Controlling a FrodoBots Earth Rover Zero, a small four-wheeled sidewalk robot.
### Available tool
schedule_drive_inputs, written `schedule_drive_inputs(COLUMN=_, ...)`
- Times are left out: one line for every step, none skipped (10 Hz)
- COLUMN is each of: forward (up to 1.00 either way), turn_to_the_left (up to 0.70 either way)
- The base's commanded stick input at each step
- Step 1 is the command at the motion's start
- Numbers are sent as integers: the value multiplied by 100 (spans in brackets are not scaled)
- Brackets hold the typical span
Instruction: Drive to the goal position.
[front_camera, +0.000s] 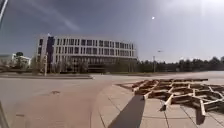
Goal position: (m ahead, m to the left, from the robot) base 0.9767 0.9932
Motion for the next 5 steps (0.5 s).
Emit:
schedule_drive_inputs(forward=5, turn_to_the_left=0)
schedule_drive_inputs(forward=5, turn_to_the_left=0)
schedule_drive_inputs(forward=5, turn_to_the_left=0)
schedule_drive_inputs(forward=5, turn_to_the_left=0)
schedule_drive_inputs(forward=5, turn_to_the_left=0)
